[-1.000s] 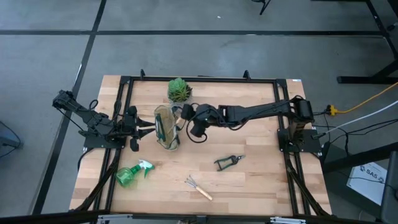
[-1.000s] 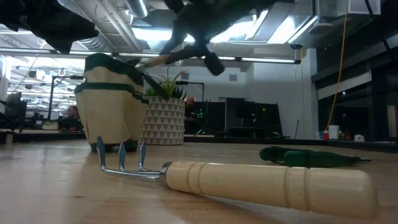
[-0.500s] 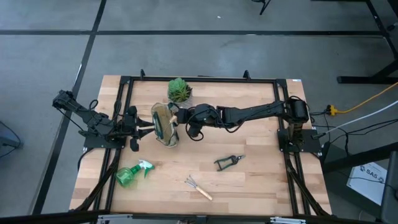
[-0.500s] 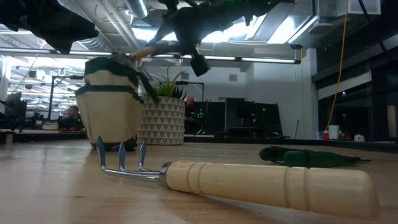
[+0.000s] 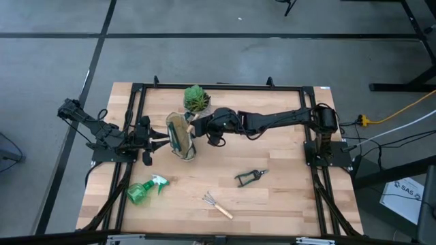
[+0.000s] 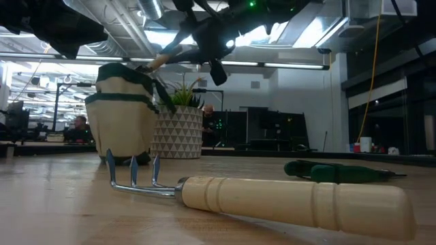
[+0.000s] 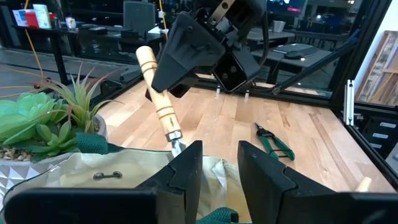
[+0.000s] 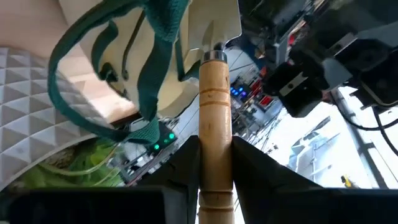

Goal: Pick & Place Garden tools in Gardening bag
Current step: Put the trowel into the gardening bag, then put the shear scissors into the gardening bag

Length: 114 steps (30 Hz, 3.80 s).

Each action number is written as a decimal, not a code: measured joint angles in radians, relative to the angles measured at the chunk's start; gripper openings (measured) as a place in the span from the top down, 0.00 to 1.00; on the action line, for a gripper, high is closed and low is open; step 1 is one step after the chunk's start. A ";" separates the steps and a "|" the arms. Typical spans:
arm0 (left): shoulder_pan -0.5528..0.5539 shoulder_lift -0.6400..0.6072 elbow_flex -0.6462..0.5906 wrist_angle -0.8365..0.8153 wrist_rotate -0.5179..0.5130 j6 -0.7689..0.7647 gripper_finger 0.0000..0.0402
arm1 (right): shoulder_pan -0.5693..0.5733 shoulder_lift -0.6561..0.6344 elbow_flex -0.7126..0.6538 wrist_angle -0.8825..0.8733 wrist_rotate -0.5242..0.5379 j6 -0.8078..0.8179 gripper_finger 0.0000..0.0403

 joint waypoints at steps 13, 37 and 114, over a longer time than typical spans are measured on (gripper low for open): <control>0.000 0.000 0.000 0.000 0.000 0.000 0.76 | -0.011 0.000 0.000 0.017 -0.100 0.027 0.64; 0.000 0.000 0.000 0.000 0.000 0.000 0.76 | -0.030 0.038 0.001 0.134 -0.203 0.387 0.60; 0.000 0.000 0.000 0.000 0.000 0.000 0.76 | -0.076 0.051 0.000 0.487 -0.268 0.690 0.35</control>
